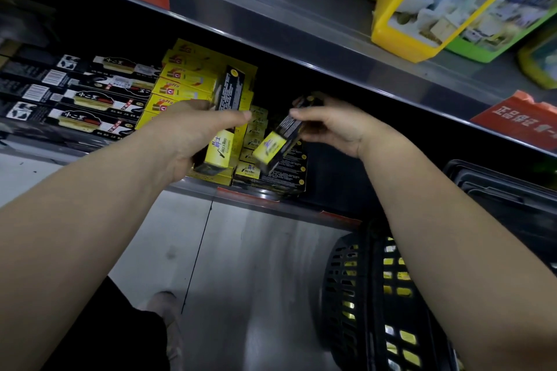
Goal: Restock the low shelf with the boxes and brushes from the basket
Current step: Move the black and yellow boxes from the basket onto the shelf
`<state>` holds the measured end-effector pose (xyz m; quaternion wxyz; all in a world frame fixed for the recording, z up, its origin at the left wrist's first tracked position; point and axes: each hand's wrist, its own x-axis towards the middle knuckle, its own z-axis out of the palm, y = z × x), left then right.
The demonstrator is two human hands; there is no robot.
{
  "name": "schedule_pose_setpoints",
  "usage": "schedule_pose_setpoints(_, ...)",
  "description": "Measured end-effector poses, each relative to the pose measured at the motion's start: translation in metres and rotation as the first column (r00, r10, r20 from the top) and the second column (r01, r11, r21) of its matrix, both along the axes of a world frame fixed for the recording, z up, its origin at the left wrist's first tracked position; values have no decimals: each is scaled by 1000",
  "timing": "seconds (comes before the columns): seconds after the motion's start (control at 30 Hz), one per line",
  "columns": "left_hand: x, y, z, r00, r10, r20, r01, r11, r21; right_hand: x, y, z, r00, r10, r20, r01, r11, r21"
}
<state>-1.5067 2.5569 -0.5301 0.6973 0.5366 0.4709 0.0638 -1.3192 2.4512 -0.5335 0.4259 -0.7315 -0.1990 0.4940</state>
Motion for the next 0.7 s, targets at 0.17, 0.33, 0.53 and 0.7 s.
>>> schedule_pose_setpoints(0.17,0,3,-8,999,36,-1,-36,998,59,32,-3,-25,869,-470,155,486,869,-92)
schedule_pose_setpoints(0.33,2,5,-11,999,44,0,-44,994,98,32,5,-53,895,-408,179,432,893,-126)
schedule_pose_setpoints(0.53,7,4,-14,996,92,-22,-85,972,220,18,13,-73,975,-84,206,144,944,-297)
schedule_pose_setpoints(0.7,11,-1,-13,996,92,4,-90,966,241,19,6,-74,890,295,347,-112,880,-461)
